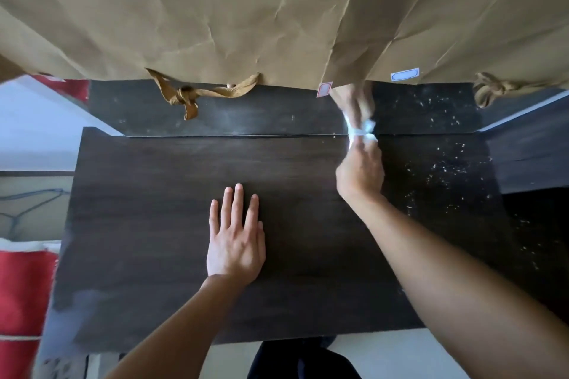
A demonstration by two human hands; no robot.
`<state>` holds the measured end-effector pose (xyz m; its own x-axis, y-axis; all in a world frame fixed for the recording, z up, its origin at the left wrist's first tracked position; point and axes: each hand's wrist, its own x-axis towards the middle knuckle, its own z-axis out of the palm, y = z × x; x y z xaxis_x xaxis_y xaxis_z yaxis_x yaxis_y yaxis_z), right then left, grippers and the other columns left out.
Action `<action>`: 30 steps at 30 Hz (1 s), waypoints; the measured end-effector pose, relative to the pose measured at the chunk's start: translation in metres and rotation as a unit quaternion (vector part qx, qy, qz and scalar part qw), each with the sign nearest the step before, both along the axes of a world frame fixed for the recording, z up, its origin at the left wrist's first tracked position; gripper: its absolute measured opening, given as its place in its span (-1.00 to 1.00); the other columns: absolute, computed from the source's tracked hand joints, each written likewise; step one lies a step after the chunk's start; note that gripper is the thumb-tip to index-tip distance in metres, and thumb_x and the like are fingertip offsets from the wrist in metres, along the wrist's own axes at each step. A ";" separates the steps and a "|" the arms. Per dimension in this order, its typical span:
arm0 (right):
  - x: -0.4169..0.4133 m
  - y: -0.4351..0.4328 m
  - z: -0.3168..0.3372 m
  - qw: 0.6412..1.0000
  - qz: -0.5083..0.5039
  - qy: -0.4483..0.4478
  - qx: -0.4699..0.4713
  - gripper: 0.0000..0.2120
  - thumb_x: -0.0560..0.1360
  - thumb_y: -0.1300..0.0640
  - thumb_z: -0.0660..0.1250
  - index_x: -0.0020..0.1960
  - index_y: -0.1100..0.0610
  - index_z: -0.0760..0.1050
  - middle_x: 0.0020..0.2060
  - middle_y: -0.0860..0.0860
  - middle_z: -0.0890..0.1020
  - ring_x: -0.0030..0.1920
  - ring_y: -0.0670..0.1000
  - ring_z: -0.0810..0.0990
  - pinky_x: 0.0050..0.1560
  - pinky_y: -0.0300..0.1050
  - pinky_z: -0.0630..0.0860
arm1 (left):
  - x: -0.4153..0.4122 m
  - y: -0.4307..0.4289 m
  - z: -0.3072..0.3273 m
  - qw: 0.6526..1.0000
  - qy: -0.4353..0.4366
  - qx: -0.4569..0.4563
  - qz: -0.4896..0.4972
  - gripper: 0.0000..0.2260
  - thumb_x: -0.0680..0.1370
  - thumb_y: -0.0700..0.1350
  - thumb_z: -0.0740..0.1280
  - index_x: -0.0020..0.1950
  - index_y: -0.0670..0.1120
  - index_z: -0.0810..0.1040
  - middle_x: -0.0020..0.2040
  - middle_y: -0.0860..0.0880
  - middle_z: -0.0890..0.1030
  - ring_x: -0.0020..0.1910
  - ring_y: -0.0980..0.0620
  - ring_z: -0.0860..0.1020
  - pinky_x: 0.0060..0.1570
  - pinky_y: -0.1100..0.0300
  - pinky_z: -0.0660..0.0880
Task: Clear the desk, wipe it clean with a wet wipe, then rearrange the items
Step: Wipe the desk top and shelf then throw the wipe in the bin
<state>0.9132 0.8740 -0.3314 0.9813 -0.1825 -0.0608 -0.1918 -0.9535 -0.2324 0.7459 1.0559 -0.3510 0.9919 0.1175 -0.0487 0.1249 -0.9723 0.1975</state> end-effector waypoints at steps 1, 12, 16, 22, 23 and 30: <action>0.002 0.019 0.002 1.000 0.001 0.008 -0.005 -0.63 0.50 0.31 0.16 0.31 0.23 0.33 0.19 0.19 0.41 0.17 0.19 0.43 0.02 0.03 0.47 | 0.001 0.000 0.000 1.000 -0.003 -0.001 0.001 -0.56 0.56 -0.06 0.07 0.40 -0.17 0.38 0.47 -0.26 0.27 0.49 -0.22 0.15 0.43 -0.19 0.08; -0.003 0.017 0.000 1.000 0.018 0.015 -0.001 -0.57 0.47 0.33 0.19 0.33 0.21 0.32 0.19 0.18 0.39 0.16 0.18 0.39 0.00 0.02 0.44 | -0.001 0.001 0.001 1.000 -0.004 -0.018 -0.004 -0.57 0.56 -0.08 0.07 0.39 -0.18 0.39 0.46 -0.26 0.28 0.49 -0.24 0.17 0.43 -0.19 0.08; -0.030 0.039 0.000 0.980 0.196 -0.010 0.033 -0.47 0.36 0.41 0.24 0.29 0.09 0.44 0.01 0.15 0.46 -0.01 0.18 0.44 -0.11 0.03 0.46 | 0.001 0.001 0.002 1.000 -0.003 -0.022 -0.001 -0.57 0.55 -0.09 0.08 0.39 -0.17 0.40 0.46 -0.26 0.28 0.48 -0.23 0.18 0.43 -0.19 0.09; -0.080 -0.066 -0.005 0.947 0.312 -0.025 0.076 -0.48 0.37 0.45 0.33 0.21 0.02 0.56 -0.13 0.07 0.48 -0.14 0.11 0.49 -0.21 -0.09 0.49 | 0.001 0.001 0.003 1.000 0.006 -0.028 0.002 -0.56 0.55 -0.07 0.05 0.39 -0.18 0.40 0.46 -0.27 0.28 0.48 -0.24 0.18 0.42 -0.19 0.09; -0.070 -0.077 -0.005 0.962 0.261 -0.027 0.074 -0.49 0.37 0.45 0.32 0.21 0.01 0.56 -0.12 0.08 0.48 -0.13 0.14 0.50 -0.20 -0.05 0.51 | 0.001 0.001 0.003 1.000 0.005 -0.025 0.002 -0.56 0.55 -0.07 0.05 0.39 -0.18 0.40 0.46 -0.27 0.28 0.48 -0.24 0.18 0.42 -0.19 0.09; -0.040 0.007 -0.002 0.980 0.175 -0.045 0.080 -0.47 0.35 0.39 0.18 0.21 -0.01 0.53 -0.09 0.14 0.46 -0.07 0.20 0.44 -0.14 0.04 0.47 | 0.000 0.000 0.000 1.000 -0.011 -0.019 0.002 -0.57 0.54 -0.10 0.08 0.38 -0.18 0.41 0.46 -0.27 0.29 0.48 -0.24 0.18 0.43 -0.18 0.08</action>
<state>0.8730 0.8810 -0.3331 0.9849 0.1706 0.0290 0.1685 -0.9075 -0.3849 0.7464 1.0555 -0.3506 0.9923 0.1204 -0.0308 0.1242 -0.9633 0.2379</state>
